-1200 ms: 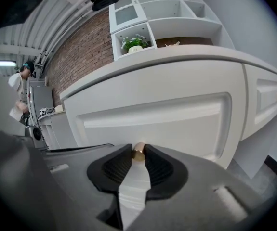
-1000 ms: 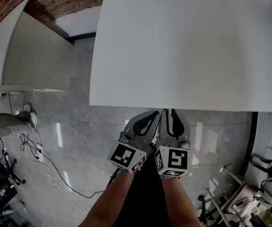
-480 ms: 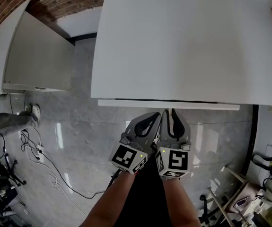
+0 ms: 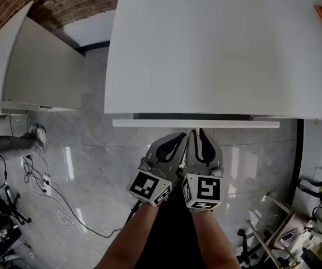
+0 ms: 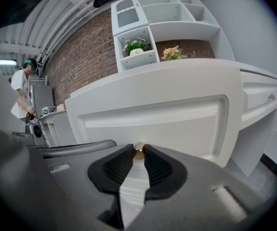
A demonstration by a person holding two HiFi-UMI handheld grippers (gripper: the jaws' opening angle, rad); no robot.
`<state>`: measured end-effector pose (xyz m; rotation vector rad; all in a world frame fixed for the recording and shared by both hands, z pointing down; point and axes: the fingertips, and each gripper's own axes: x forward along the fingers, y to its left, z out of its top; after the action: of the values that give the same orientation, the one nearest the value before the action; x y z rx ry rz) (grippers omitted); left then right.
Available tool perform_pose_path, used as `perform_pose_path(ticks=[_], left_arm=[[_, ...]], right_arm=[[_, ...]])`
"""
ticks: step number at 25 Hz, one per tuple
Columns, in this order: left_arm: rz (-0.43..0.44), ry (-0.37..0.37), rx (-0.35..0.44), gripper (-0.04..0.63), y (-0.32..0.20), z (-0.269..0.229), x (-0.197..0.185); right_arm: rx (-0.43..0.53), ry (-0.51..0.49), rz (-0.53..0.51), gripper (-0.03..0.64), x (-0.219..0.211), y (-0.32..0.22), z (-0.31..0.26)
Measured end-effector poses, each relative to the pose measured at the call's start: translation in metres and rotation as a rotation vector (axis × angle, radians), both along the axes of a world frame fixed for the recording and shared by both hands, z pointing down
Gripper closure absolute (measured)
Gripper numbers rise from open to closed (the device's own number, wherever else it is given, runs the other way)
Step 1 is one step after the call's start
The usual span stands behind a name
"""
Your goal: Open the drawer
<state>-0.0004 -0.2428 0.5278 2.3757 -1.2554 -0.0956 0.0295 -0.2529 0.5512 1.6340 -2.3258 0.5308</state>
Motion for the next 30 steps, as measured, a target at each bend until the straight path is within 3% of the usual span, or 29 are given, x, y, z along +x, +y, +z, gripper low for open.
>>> perform_pose_path(ticks=[30], left_arm=[[0.054,-0.005,0.010,0.600,0.064,-0.001,0.012]], right_arm=[[0.023,0.004,0.034,0.548,0.011,0.068,0.000]])
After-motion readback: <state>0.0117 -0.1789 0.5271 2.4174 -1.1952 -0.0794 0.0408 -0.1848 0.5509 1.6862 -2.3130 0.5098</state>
